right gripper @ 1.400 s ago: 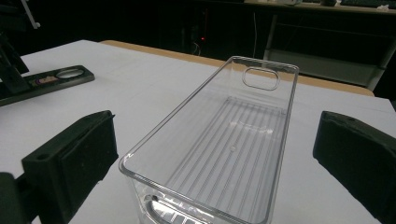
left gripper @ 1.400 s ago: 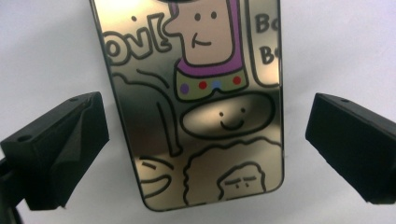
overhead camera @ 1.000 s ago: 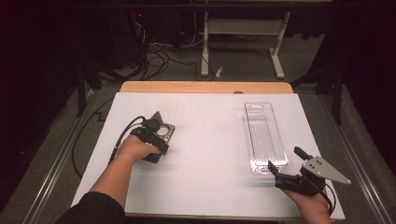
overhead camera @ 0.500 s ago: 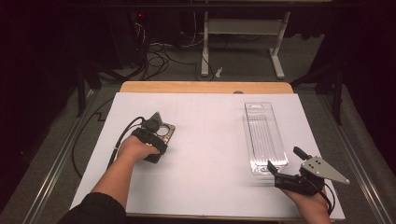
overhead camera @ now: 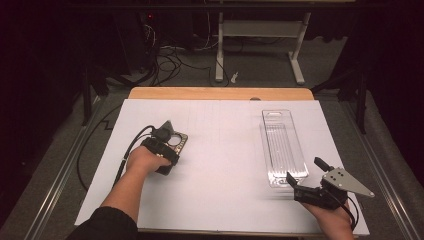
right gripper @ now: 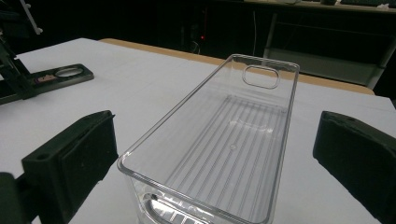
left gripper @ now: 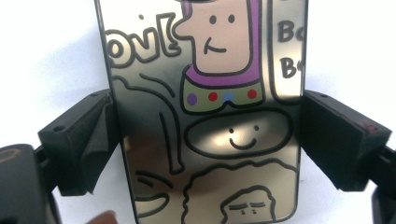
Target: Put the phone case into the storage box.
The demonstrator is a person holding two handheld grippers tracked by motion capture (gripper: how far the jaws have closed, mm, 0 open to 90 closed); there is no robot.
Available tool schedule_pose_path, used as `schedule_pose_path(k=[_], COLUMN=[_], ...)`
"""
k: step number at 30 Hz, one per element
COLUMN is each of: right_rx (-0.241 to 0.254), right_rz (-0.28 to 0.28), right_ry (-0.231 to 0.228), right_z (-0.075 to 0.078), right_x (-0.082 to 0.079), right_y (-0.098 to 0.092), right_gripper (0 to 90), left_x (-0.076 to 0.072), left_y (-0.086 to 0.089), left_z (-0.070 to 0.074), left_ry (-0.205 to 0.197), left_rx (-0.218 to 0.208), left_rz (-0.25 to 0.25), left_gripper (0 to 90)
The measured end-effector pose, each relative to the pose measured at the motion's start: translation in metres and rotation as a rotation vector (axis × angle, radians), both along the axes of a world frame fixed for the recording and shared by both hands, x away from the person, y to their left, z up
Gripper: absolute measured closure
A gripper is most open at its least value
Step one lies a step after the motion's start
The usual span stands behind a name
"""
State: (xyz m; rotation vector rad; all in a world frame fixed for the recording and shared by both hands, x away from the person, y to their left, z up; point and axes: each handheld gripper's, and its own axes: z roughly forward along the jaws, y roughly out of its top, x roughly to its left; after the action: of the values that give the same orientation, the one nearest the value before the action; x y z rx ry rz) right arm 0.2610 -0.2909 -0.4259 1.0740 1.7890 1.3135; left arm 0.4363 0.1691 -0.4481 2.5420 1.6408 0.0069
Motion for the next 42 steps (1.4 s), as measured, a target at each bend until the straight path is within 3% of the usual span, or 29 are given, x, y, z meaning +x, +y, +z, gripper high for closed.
schedule_pose_path(k=[20, 27, 37, 40, 42], right_rx=[0.001, -0.001, -0.01, -0.01, -0.01], right_rz=[-0.005, -0.008, -0.006, -0.006, -0.007], right_ry=[0.001, -0.001, -0.006, -0.008, -0.007], right_z=[0.0, 0.0, 0.0, 0.001, 0.001], right_x=[0.0, 0.0, 0.001, 0.001, 0.001], right_y=[0.0, 0.0, 0.002, 0.002, 0.002], right_gripper=[0.1, 0.1, 0.1, 0.1, 0.1], left_x=[-0.007, -0.014, -0.025, -0.034, -0.04], left_y=[0.006, 0.013, 0.017, 0.017, 0.014], left_z=[0.003, 0.009, 0.022, 0.024, 0.024], left_ry=[-0.044, -0.093, -0.176, -0.19, -0.203], left_rx=[-0.031, -0.079, -0.108, -0.154, -0.14], left_rz=[-0.008, -0.002, -0.009, -0.028, -0.053], left_gripper=[12.8, 12.9, 12.9, 12.8, 12.9])
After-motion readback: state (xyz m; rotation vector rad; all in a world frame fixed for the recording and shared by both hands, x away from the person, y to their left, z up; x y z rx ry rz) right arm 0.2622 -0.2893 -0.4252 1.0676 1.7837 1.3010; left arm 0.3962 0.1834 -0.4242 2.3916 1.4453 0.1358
